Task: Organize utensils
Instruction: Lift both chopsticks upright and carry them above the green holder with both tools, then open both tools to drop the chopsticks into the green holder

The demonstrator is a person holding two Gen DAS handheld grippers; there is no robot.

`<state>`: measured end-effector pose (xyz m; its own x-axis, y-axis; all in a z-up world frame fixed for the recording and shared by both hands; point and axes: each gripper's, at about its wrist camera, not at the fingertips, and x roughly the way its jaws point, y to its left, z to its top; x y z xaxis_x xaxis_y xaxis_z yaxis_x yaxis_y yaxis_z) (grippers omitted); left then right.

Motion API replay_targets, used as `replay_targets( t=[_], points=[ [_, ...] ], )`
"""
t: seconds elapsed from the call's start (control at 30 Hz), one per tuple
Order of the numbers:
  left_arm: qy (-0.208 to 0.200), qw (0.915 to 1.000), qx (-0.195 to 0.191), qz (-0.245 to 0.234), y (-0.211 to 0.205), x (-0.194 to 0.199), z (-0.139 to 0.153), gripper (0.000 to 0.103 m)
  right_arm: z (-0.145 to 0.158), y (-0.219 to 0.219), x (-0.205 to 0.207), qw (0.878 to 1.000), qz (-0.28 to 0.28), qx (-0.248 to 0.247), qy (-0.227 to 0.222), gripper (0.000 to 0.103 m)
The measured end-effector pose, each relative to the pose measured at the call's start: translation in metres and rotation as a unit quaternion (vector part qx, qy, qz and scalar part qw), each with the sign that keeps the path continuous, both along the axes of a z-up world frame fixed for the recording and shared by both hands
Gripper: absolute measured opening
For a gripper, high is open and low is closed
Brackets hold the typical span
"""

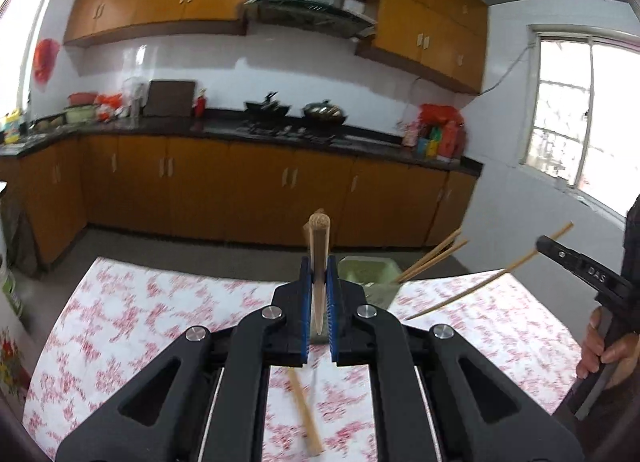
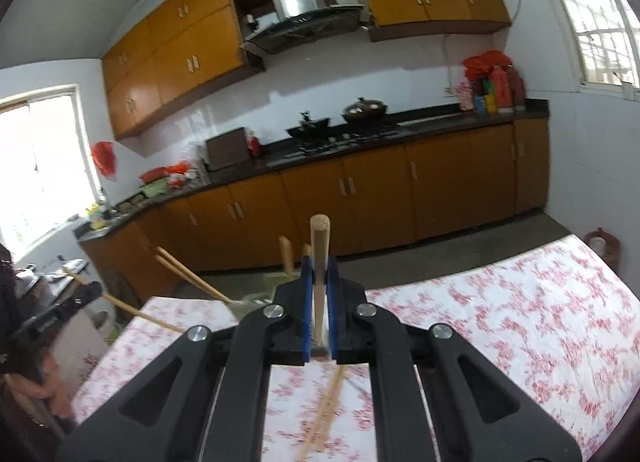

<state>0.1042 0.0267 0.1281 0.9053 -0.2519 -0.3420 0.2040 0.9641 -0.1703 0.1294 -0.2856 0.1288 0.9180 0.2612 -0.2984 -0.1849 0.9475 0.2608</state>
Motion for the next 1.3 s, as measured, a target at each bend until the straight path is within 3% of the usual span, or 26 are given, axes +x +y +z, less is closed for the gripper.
replay_targets(
  t=[0.2,0.4,0.6,0.87,1.17,1.3],
  points=[
    [-0.042,0.9991,-0.007,-0.01,-0.017,0.008,0.033,0.007,0.033,0.012,0.0,0.999,0.021,0.008,-0.039,0.008],
    [-0.081,0.9965,-0.008,0.021,-0.033,0.03,0.047,0.007,0.042,0.033,0.02,0.998,0.019,0.002,-0.067,0.008],
    [-0.063,0.997,-0.007,0.044,-0.042,0.061,0.026,0.007,0.019,0.052,0.06,0.999,0.015,-0.025,-0.036,0.008],
    [0.001,0.9986,-0.023,0.047,-0.039,0.092,-0.011,0.007,-0.008,0.057,0.089,1.0,0.014,-0.025,0.004,0.008],
    [0.016,0.9986,-0.027,0.042,-0.035,0.086,-0.013,0.01,-0.014,0.053,0.09,1.0,0.01,-0.014,0.014,0.01],
    [0.008,0.9982,-0.038,0.045,-0.027,0.076,-0.005,0.022,-0.007,0.041,0.075,1.0,0.0,-0.007,0.0,0.014]
  ],
)
